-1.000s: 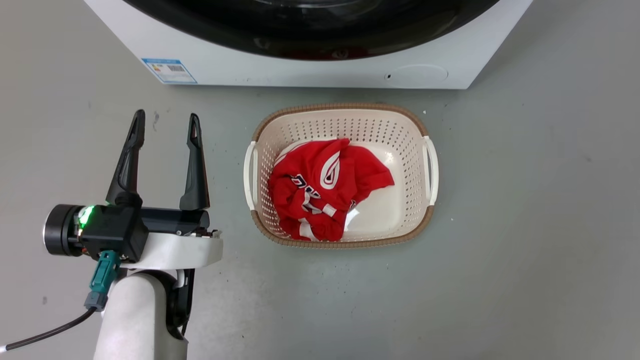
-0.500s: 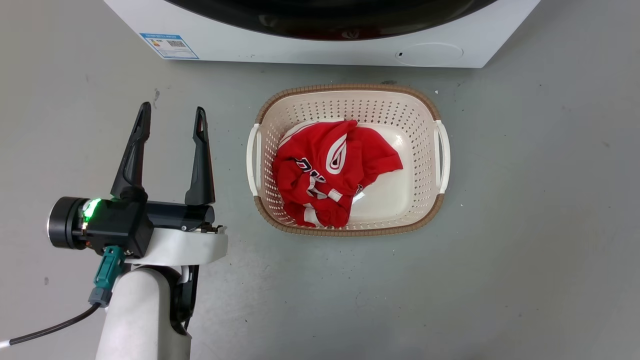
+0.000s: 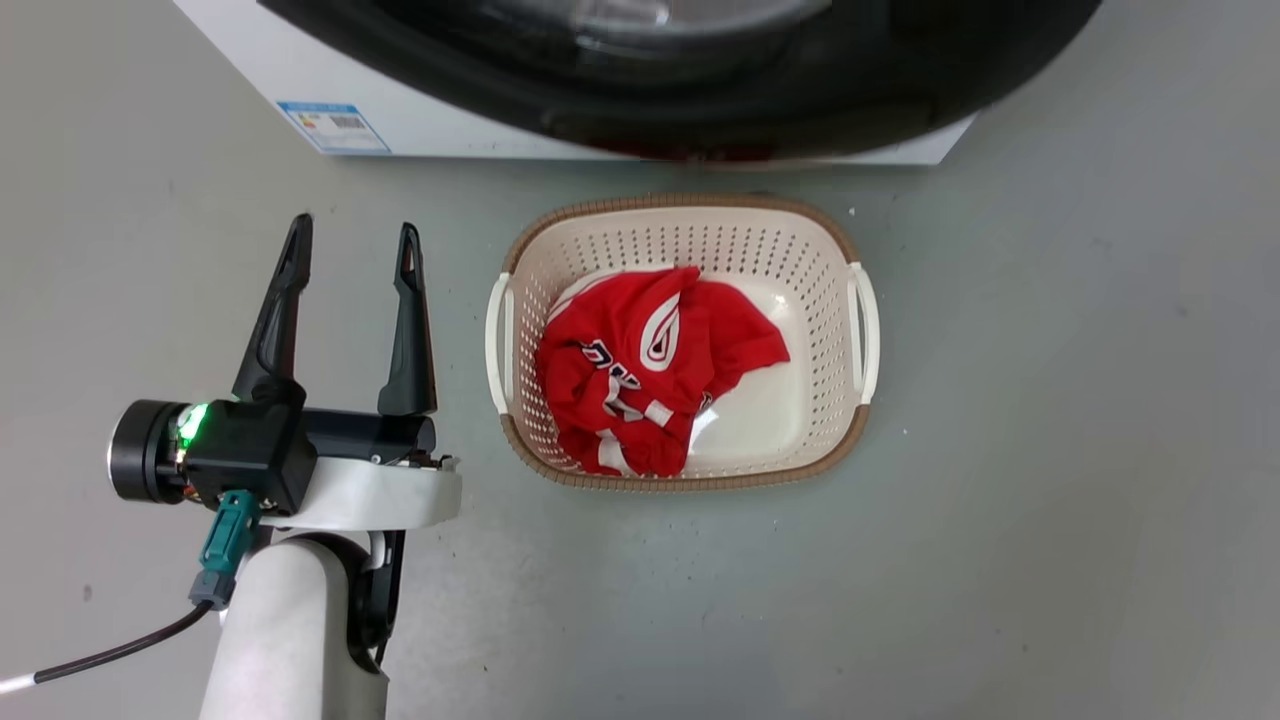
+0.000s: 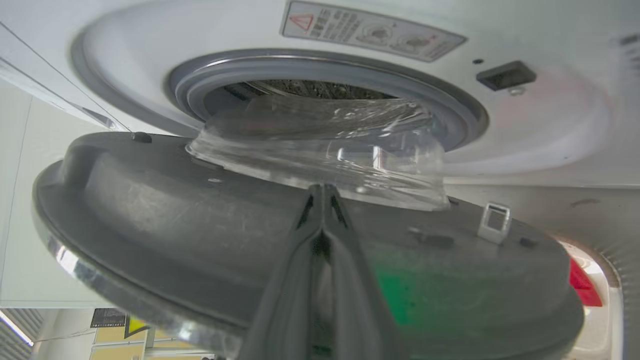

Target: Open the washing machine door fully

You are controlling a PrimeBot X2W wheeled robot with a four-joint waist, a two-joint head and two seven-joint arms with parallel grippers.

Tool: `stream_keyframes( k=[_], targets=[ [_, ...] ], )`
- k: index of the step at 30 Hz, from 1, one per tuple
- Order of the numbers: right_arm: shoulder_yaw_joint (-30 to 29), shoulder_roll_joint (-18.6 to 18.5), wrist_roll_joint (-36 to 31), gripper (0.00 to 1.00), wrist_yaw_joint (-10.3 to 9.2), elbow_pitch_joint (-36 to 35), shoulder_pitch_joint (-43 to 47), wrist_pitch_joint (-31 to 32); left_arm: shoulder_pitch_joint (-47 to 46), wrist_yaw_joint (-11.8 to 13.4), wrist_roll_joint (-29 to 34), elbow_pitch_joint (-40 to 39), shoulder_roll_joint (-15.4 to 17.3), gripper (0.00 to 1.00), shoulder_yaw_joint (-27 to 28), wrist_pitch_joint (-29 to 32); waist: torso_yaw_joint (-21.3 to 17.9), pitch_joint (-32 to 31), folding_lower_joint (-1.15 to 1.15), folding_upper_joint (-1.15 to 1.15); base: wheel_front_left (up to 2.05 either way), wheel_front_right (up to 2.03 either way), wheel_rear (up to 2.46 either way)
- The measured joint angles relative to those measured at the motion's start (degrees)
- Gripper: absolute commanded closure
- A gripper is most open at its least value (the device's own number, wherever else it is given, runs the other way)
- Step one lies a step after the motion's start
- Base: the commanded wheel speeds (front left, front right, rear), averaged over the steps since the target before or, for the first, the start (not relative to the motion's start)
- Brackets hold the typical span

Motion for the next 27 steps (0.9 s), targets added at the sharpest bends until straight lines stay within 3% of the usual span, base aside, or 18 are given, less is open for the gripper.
stream_keyframes(
  k=[16, 27],
  targets=[
    [3.1, 4.6, 2.8, 1.0, 0.0, -9.0, 15.8, 13.8, 5.9, 0.0, -0.2, 2.6, 0.0, 0.0, -0.3, 0.0, -1.1, -10.0, 0.0, 0.0, 0.0, 0.0, 0.0],
    [4.7, 9.5, 5.3, 1.0, 0.0, -16.3, 24.3, 19.1, 7.9, 0.3, -1.1, 3.2, -0.1, 0.0, -1.9, 0.0, 0.0, -15.0, -0.01, 0.0, 0.0, 0.0, 0.0]
  ],
)
